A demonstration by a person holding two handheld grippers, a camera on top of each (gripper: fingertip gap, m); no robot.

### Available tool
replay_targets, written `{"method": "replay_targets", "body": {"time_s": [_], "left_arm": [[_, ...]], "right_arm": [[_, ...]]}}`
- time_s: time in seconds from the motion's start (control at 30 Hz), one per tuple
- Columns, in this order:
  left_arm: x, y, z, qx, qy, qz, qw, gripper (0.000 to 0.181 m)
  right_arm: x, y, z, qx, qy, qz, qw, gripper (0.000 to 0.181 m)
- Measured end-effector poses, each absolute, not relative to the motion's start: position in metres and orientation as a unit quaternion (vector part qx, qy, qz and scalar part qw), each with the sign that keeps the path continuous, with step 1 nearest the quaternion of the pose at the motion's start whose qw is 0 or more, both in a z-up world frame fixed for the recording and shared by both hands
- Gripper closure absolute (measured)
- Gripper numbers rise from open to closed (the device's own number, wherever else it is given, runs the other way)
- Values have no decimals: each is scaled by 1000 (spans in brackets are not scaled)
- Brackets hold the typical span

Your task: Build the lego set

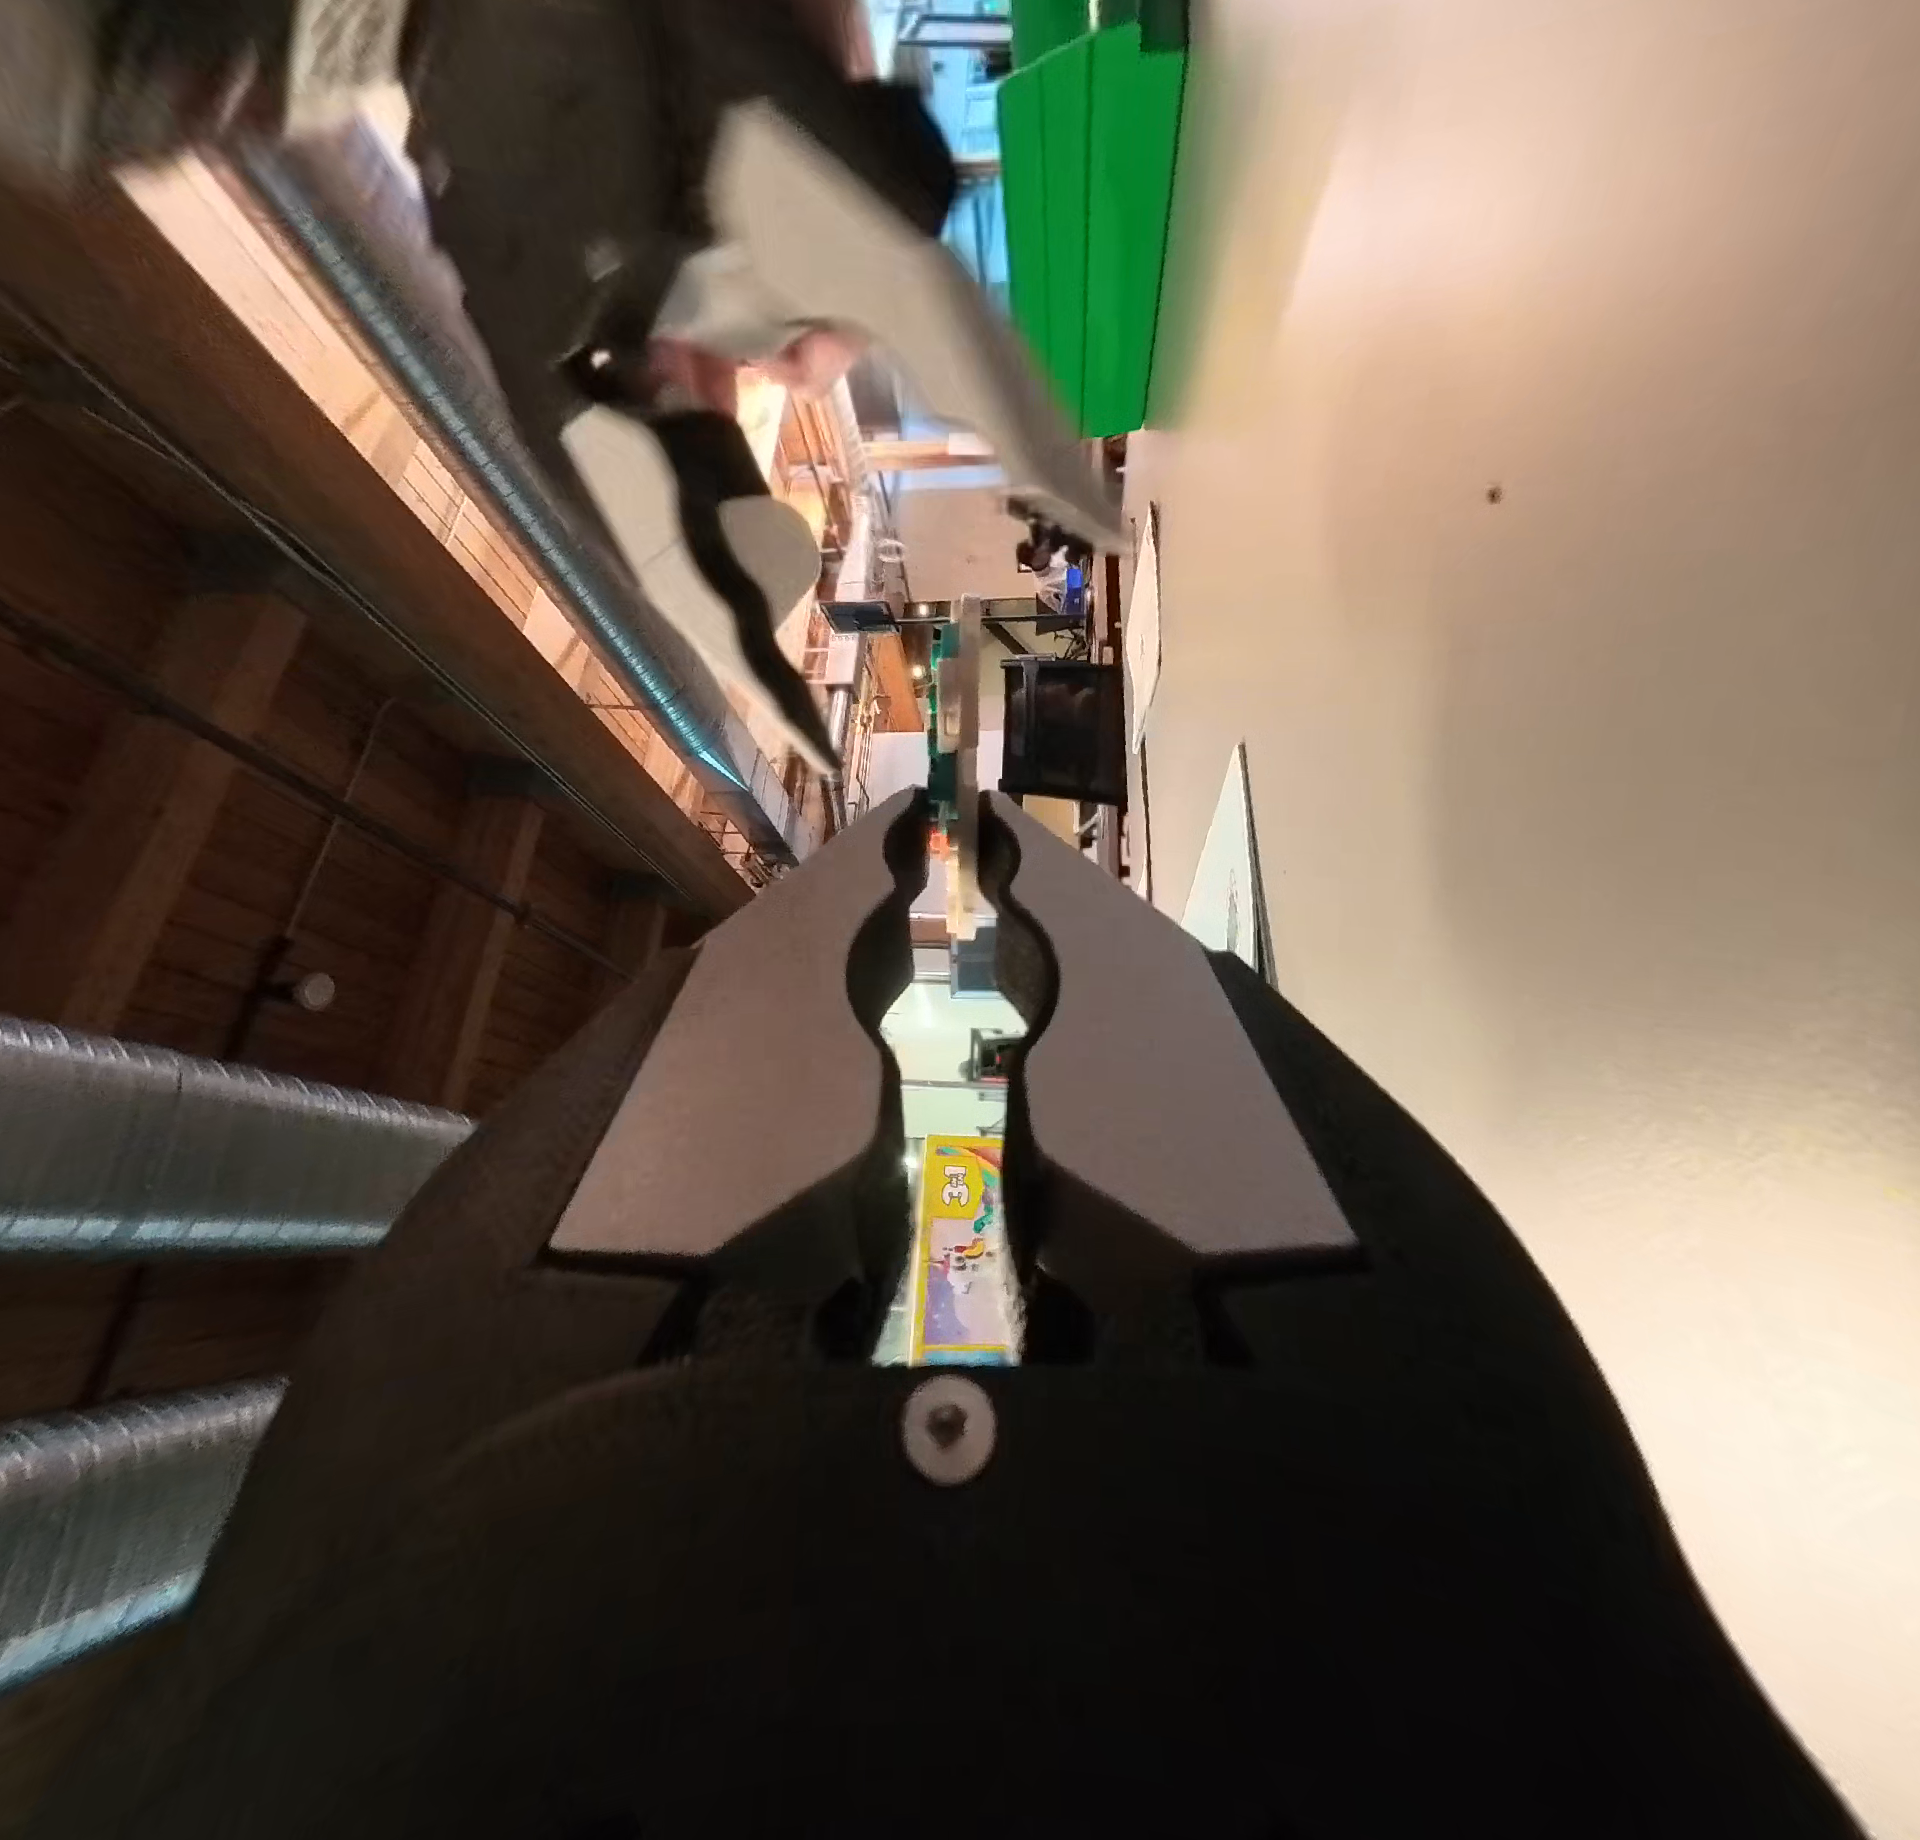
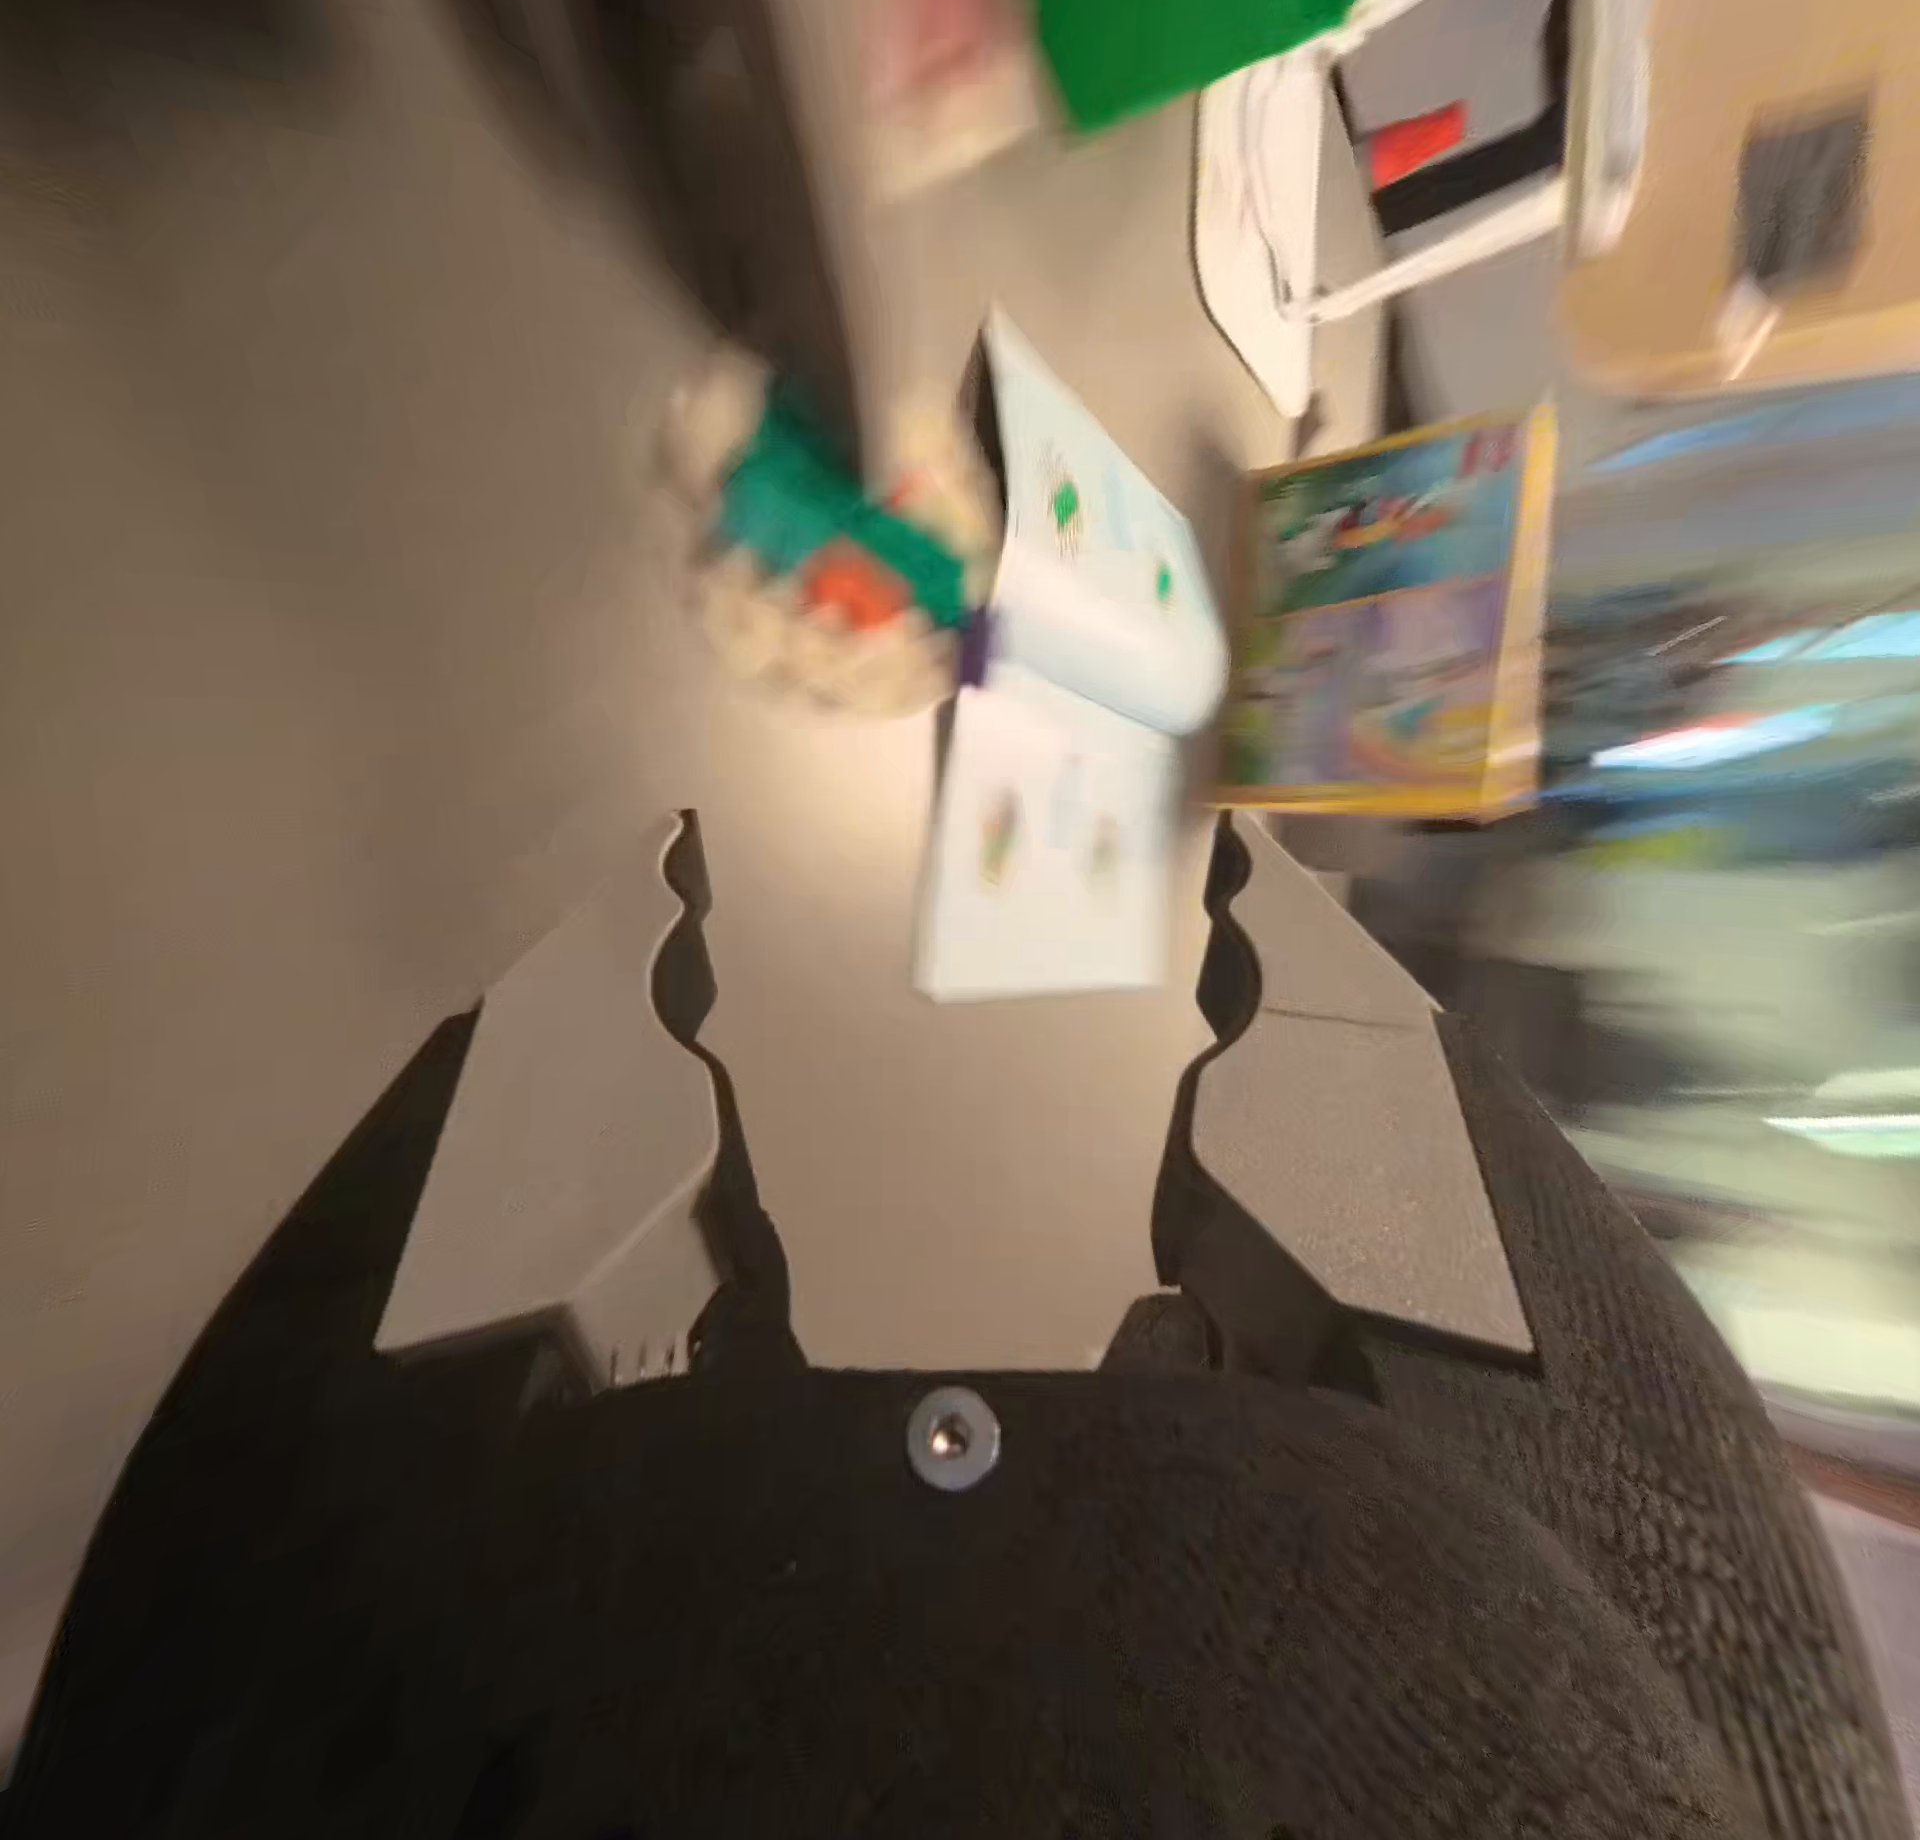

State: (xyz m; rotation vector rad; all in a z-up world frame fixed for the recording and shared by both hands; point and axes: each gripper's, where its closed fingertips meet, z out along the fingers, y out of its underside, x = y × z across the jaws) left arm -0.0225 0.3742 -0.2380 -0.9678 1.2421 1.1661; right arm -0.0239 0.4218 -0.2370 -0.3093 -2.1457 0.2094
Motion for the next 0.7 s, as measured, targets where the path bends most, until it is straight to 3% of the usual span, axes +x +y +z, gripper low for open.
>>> {"method": "replay_targets", "body": {"time_s": [0.1,0.27,0.4,0.7], "left_arm": [[-21,373,-236,-412,523,486,566,174],[-19,372,-235,-411,523,481,571,174],[-19,372,-235,-411,523,480,572,174],[-18,371,-233,-414,519,476,577,174]], "right_arm": [[-27,422,-248,-35,-854,-11,519,89],[-34,410,-243,11,-821,-30,570,124],[-38,406,-242,25,-814,-36,580,139],[-40,399,-241,55,-799,-47,597,150]]}}
